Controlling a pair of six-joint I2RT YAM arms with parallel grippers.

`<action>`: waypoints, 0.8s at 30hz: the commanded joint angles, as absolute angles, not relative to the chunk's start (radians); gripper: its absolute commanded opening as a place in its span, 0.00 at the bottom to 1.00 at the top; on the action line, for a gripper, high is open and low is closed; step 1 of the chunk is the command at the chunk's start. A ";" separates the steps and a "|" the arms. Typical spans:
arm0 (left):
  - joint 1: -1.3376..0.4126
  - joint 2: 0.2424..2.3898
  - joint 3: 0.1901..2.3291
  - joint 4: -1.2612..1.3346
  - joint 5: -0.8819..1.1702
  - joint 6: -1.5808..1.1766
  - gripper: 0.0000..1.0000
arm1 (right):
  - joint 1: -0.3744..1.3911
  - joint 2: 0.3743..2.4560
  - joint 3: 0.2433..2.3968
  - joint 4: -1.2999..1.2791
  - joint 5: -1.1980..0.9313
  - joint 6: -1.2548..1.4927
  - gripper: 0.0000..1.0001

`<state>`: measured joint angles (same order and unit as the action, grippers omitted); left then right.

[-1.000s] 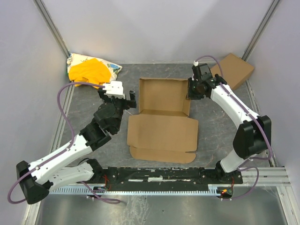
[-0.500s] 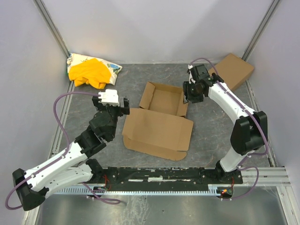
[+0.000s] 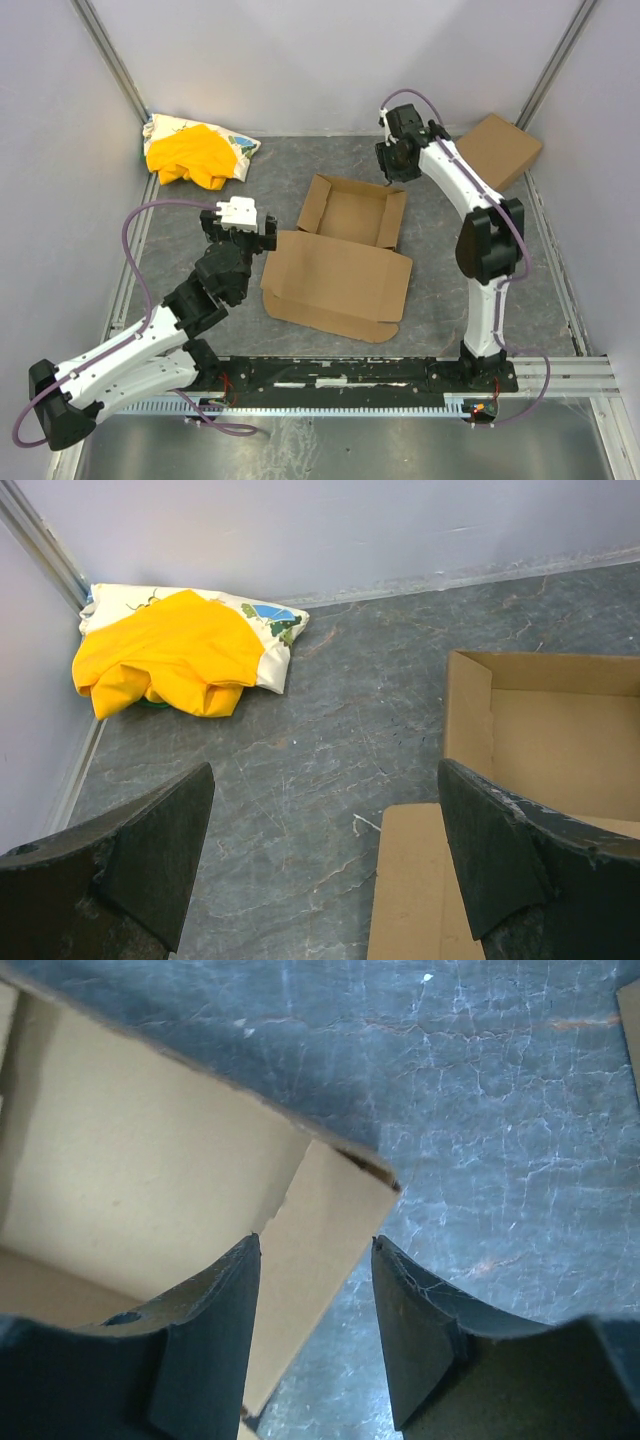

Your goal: Fold the paper box

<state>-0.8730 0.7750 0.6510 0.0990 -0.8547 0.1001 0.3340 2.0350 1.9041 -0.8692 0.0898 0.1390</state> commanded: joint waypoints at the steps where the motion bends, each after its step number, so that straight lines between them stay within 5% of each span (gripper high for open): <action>1: -0.877 0.763 0.655 0.106 -0.849 0.112 0.99 | 0.332 2.142 2.066 -0.984 0.193 0.138 0.55; 11: -0.878 0.752 0.664 0.093 -0.826 0.090 0.99 | 0.329 1.854 1.632 -0.851 0.225 0.370 0.59; 24: -0.878 0.688 0.661 0.075 -0.784 0.045 0.99 | 0.330 1.883 1.458 -0.637 0.072 0.670 0.50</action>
<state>-0.8730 0.7094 0.6506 0.0532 -0.8024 0.0856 0.3317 1.8652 1.4521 -0.7532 0.1257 0.5652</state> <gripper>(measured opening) 0.987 0.525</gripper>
